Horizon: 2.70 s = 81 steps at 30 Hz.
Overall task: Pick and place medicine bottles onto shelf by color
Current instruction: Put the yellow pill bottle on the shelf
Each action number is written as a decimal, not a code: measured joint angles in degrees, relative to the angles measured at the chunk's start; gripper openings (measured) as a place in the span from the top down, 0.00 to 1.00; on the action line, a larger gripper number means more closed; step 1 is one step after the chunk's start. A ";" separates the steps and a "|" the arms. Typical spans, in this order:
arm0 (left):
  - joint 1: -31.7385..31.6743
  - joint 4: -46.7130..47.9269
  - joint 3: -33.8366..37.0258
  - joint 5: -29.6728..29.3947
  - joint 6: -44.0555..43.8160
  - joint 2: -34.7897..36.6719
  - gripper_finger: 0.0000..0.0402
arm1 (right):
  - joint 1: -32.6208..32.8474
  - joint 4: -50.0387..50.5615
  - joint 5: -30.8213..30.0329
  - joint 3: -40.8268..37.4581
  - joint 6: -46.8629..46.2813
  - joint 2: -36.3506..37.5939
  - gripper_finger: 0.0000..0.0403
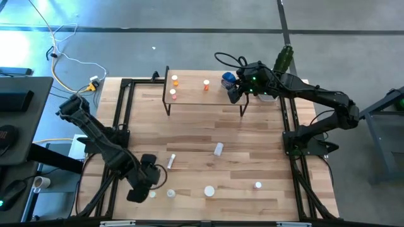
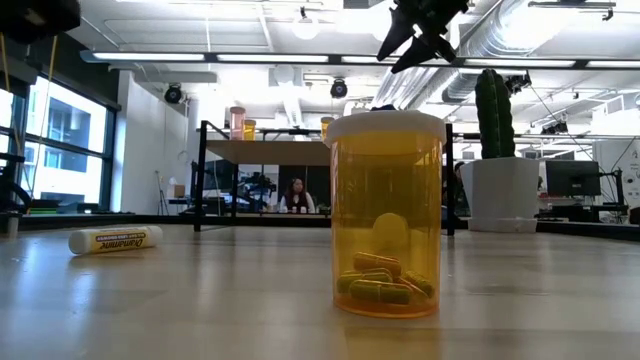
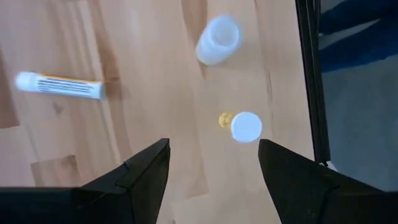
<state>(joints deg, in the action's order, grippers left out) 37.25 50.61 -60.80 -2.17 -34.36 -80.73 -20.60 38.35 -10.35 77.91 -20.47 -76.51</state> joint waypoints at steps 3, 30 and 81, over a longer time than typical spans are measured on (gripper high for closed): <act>1.20 -1.38 0.00 0.02 -1.27 -1.71 0.42 | 0.00 0.02 0.02 -0.02 0.14 0.00 0.49; 5.60 -8.67 -0.04 -0.08 -8.74 -15.28 0.42 | 0.00 3.45 0.02 -0.02 0.17 -0.02 0.49; -3.24 3.20 -10.88 4.32 -4.16 -14.93 0.71 | 0.00 4.42 0.02 -0.02 3.19 -0.01 0.49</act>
<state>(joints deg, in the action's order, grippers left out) 34.01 53.81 -71.68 2.14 -38.52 -95.66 -20.60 42.76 -10.33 77.89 -17.28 -76.52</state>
